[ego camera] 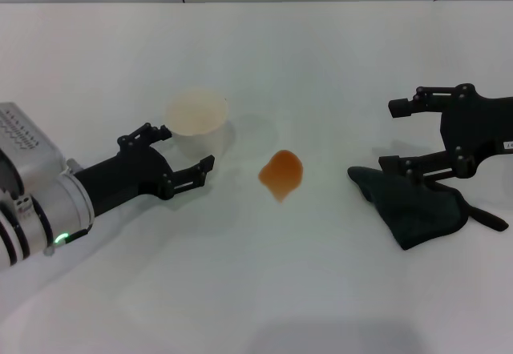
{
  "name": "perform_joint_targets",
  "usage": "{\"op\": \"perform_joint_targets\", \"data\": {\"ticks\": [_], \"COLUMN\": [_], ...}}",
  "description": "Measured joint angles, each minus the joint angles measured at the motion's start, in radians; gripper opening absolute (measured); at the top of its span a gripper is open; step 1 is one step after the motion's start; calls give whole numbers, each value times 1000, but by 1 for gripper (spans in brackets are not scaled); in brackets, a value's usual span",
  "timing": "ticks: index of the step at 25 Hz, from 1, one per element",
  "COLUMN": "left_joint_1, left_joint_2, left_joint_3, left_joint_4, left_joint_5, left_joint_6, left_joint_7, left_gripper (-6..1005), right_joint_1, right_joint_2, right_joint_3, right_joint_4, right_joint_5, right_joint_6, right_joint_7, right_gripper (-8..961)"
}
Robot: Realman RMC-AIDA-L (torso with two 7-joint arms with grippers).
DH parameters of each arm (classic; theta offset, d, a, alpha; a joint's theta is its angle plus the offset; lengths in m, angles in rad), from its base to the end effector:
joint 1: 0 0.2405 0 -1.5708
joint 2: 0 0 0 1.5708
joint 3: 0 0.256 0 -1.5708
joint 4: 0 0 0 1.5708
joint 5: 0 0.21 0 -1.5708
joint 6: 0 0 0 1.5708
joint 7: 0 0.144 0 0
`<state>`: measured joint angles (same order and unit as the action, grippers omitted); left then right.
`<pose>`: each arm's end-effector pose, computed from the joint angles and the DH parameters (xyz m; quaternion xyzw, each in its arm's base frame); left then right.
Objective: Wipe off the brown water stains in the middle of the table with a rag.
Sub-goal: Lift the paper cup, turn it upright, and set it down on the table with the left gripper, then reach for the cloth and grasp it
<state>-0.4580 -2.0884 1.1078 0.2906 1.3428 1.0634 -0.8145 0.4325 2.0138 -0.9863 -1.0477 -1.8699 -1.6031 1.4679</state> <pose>-0.3082 0.3202 -0.0685 -0.9094 -0.2035 -0.2056 0.2989 0.2267 0.3322 0.0455 -0.9743 0.0743 0.1696 0.1287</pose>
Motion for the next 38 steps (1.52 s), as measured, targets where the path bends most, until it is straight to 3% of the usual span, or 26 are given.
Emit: {"op": "perform_joint_targets", "data": {"ticks": [6,13,18,22,29,33,38], "left_joint_1": [50,225,292,294,283,276,244], "left_joint_2": [6,9,17,37,84,86,89], "left_joint_3": [-5,-5,-6,-5,-8,-13,-39], "left_joint_4": [25,199,309,431,705,842,884], "left_joint_5": [0,3,47,176,352,440,480], "left_joint_6": [118,218,271,358,610,686,748], "left_joint_7": [-3,-73,-173,-339,-643,-744,-776], "left_gripper": [895,895,895,895,895,895,895], "right_joint_1": [0,0,-1,5,27,84,133], "right_joint_2": [0,-4,-7,-5,-7,-6,-3], "right_joint_3": [0,0,0,-28,-178,-241,-365], "right_joint_4": [-6,-26,-68,-160,-360,-393,-392], "right_joint_5": [2,-6,-57,-191,-367,-475,-602], "right_joint_6": [0,3,22,27,-8,-61,-53], "right_joint_7": [13,61,145,292,530,654,754], "right_gripper": [870,870,869,869,870,870,853]}}
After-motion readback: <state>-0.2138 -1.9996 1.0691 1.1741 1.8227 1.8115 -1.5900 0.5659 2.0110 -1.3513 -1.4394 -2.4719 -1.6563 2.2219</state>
